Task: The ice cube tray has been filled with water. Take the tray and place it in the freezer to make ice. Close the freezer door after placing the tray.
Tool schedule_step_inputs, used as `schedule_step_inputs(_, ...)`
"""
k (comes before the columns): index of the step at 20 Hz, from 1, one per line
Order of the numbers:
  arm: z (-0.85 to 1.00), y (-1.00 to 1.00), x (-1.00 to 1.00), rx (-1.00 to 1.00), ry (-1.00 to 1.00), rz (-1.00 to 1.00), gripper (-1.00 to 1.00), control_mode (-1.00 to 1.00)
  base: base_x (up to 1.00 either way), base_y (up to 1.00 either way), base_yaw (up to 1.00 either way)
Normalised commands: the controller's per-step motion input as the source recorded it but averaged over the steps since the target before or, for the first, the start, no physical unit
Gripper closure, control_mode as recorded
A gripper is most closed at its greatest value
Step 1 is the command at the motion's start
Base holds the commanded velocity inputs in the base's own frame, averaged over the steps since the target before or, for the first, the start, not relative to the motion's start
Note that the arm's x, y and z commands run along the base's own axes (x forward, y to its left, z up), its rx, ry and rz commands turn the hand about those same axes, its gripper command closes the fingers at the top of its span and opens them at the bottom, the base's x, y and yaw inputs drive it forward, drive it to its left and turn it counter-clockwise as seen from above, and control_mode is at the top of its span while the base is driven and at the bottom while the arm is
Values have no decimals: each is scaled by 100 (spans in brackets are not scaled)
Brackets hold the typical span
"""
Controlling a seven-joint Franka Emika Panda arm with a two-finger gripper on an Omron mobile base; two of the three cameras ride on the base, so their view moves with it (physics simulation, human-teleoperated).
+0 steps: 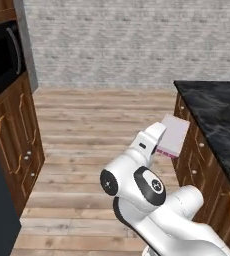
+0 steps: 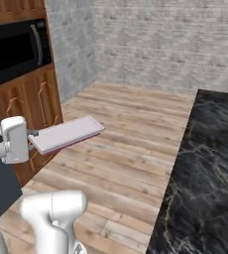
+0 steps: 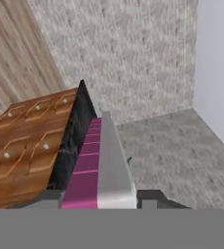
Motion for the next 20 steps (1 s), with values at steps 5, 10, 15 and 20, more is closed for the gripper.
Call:
schedule_step_inputs(5, 0, 0, 0, 0, 0, 0, 100, 100, 68, -2, 11)
schedule_step_inputs(10, 0, 0, 0, 0, 0, 0, 100, 100, 60, 0, 48)
schedule_step_inputs(15, 0, 0, 0, 0, 0, 0, 100, 100, 61, 0, 61)
schedule_step_inputs(20, 0, 0, 0, 0, 0, 0, 100, 100, 47, 0, 68)
